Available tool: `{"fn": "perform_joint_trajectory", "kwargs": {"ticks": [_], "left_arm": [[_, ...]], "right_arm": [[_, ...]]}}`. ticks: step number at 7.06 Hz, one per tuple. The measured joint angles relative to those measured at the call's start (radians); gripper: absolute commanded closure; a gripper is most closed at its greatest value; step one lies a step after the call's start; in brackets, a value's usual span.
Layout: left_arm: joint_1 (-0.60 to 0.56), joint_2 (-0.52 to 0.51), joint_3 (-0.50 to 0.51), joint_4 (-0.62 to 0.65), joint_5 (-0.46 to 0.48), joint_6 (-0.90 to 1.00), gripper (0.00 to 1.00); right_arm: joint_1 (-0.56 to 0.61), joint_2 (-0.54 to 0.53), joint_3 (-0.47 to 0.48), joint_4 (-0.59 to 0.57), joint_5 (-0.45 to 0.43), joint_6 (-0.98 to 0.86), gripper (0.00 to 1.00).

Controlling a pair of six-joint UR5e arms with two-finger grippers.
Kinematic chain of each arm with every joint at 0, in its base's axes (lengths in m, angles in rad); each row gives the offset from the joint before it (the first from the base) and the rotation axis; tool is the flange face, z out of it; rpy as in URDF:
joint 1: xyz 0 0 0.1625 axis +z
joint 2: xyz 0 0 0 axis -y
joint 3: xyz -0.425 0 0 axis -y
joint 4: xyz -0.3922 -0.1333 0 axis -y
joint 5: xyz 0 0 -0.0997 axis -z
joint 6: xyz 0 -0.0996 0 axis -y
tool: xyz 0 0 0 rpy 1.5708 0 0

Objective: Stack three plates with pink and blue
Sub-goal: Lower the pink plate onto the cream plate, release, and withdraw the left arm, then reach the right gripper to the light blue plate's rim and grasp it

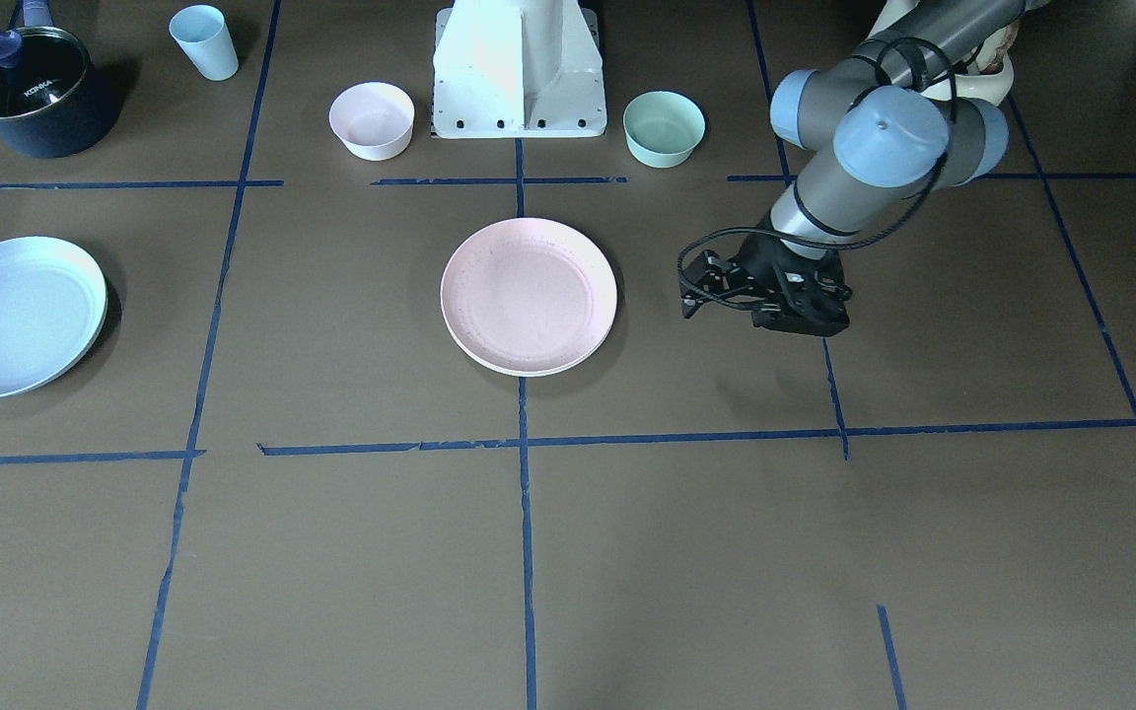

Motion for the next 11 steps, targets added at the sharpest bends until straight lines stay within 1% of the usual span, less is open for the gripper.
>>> {"fn": "perform_joint_trajectory", "kwargs": {"ticks": [2, 3, 4, 5, 6, 7, 8, 9, 10, 11], "left_arm": [[-0.188, 0.123, -0.001, 0.051, -0.132, 0.323, 0.00], [-0.293, 0.196, -0.002, 0.083, -0.180, 0.509, 0.00], [-0.412, 0.270, 0.000, 0.164, -0.202, 0.743, 0.00], [-0.525, 0.320, 0.002, 0.278, -0.209, 0.957, 0.00], [-0.622, 0.351, 0.004, 0.398, -0.211, 1.127, 0.00], [-0.705, 0.389, 0.001, 0.493, -0.213, 1.251, 0.00], [-0.751, 0.429, -0.008, 0.533, -0.215, 1.304, 0.00], [-0.771, 0.460, -0.016, 0.540, -0.217, 1.324, 0.00], [-0.778, 0.476, -0.020, 0.540, -0.225, 1.331, 0.00], [-0.780, 0.482, -0.024, 0.538, -0.236, 1.333, 0.00]], "right_arm": [[0.000, 0.000, 0.000, 0.010, 0.072, 0.003, 0.00], [0.000, 0.002, 0.001, 0.011, 0.104, 0.007, 0.00], [-0.001, 0.005, 0.002, 0.011, 0.118, 0.023, 0.00], [-0.003, 0.009, 0.004, 0.012, 0.122, 0.054, 0.00], [-0.015, 0.012, 0.011, 0.012, 0.121, 0.097, 0.00], [-0.048, 0.014, 0.025, 0.021, 0.118, 0.165, 0.00], [-0.083, 0.008, 0.027, 0.061, 0.116, 0.243, 0.01], [-0.117, -0.005, 0.005, 0.162, 0.114, 0.341, 0.01], [-0.158, -0.015, -0.054, 0.326, 0.110, 0.458, 0.02], [-0.211, -0.017, -0.141, 0.536, 0.095, 0.605, 0.02]]}}
